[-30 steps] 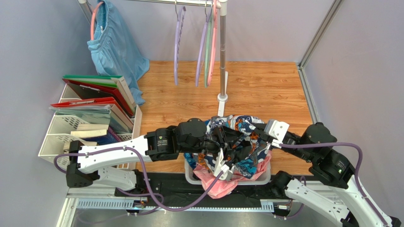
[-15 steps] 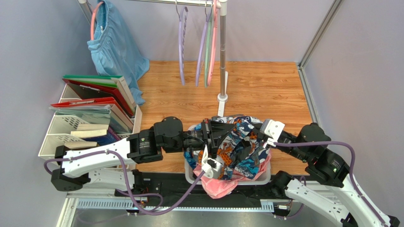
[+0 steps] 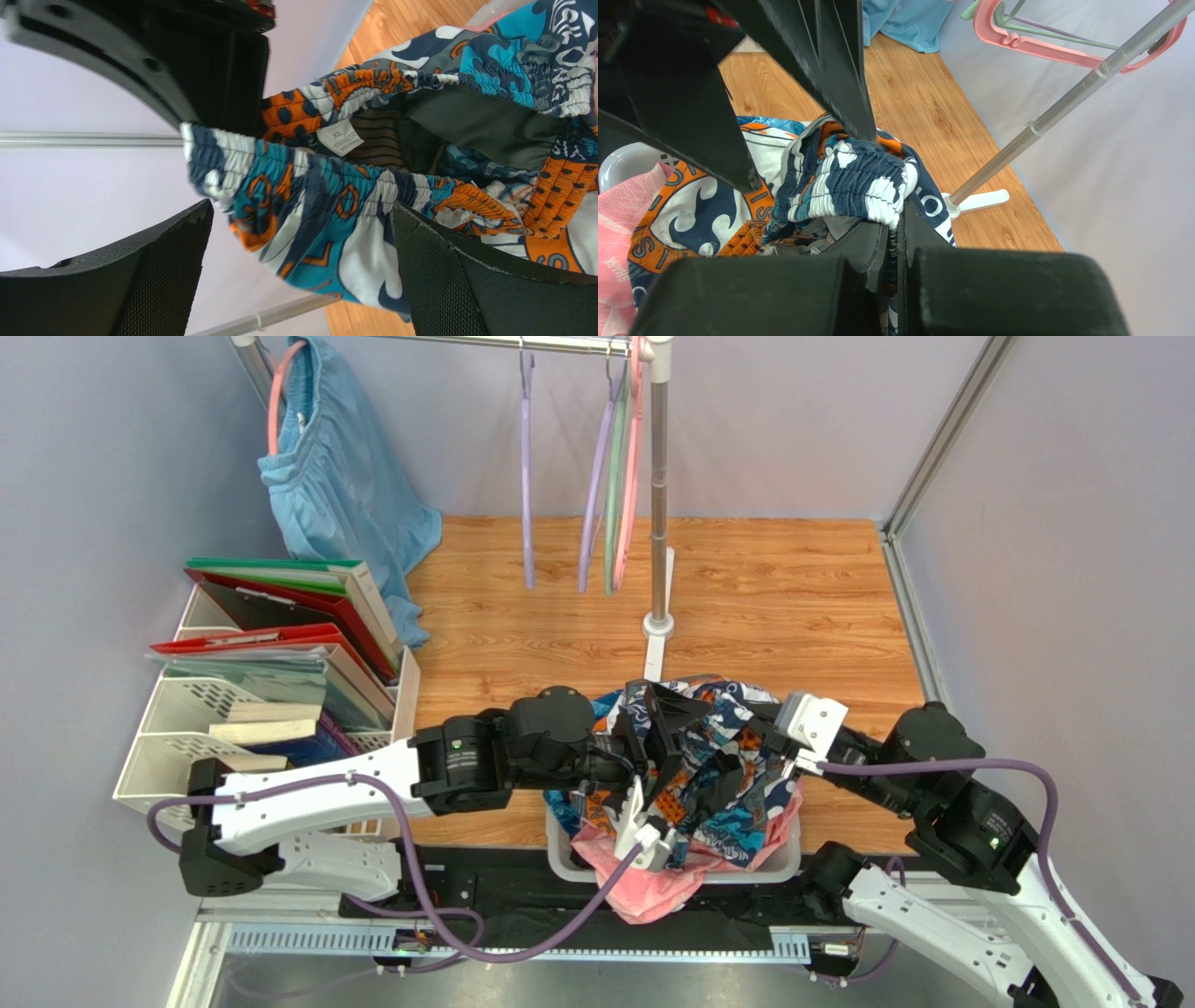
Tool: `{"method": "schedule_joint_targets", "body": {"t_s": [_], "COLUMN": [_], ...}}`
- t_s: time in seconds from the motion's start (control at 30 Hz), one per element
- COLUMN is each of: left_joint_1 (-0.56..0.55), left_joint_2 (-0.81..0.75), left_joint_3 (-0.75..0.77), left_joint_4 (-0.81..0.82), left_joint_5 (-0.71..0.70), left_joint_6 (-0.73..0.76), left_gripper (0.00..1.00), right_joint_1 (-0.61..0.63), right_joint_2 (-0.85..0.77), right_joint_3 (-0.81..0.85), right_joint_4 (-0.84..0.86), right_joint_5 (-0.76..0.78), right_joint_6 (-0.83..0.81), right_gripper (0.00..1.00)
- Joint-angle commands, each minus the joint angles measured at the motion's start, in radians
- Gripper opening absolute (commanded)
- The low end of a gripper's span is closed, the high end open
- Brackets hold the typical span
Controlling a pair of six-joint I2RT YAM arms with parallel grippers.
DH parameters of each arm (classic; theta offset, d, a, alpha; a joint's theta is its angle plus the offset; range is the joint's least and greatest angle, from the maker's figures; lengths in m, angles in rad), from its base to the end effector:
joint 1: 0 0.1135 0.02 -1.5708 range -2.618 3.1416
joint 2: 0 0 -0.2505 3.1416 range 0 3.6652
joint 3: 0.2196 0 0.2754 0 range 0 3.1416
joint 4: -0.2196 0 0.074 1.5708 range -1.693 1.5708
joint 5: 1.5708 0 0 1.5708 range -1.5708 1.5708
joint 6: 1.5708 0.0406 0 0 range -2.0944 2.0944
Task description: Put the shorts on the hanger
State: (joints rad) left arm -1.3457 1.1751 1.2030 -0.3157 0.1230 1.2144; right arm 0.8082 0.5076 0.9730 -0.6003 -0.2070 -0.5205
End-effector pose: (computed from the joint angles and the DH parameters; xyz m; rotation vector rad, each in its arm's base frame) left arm 0.0621 -0.2936 0.3797 1.8059 0.4511 -0.2054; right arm 0.0817 0.0976 0.3942 -1.1772 1.2515 0.3902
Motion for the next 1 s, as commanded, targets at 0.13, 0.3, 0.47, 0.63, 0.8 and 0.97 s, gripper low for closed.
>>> {"method": "schedule_joint_targets", "body": {"t_s": [0.13,0.3,0.47,0.63,0.8,0.97], "left_joint_1": [0.005,0.013,0.042,0.211,0.329,0.375], "left_joint_2": [0.077,0.040,0.024,0.101,0.272,0.377], "left_joint_3": [0.007,0.046,0.142,0.361,0.594,0.690], "left_joint_4": [0.194,0.196,0.066,-0.104,-0.311,-0.428], "left_joint_5": [-0.069,-0.118,-0.091,-0.051,-0.063,-0.080], "left_joint_6": [0.024,-0.022,-0.113,-0.471,-0.844,-1.067], "left_gripper": [0.70,0.10,0.00,0.00,0.00,0.00], "right_joint_1": [-0.003,-0.003,-0.003,-0.003,-0.003,-0.001], "right_joint_2": [-0.035,-0.046,0.018,0.062,0.022,0.051], "right_joint_3": [0.038,0.015,0.009,0.088,0.177,0.265], "right_joint_4": [0.025,0.025,0.115,0.088,-0.137,-0.461], "right_joint_5": [-0.040,-0.023,0.176,0.325,0.226,-0.044], "right_joint_6": [0.008,0.005,0.014,0.008,0.010,-0.038], "right_gripper": [0.00,0.00,0.29,0.77,0.82,0.78]}}
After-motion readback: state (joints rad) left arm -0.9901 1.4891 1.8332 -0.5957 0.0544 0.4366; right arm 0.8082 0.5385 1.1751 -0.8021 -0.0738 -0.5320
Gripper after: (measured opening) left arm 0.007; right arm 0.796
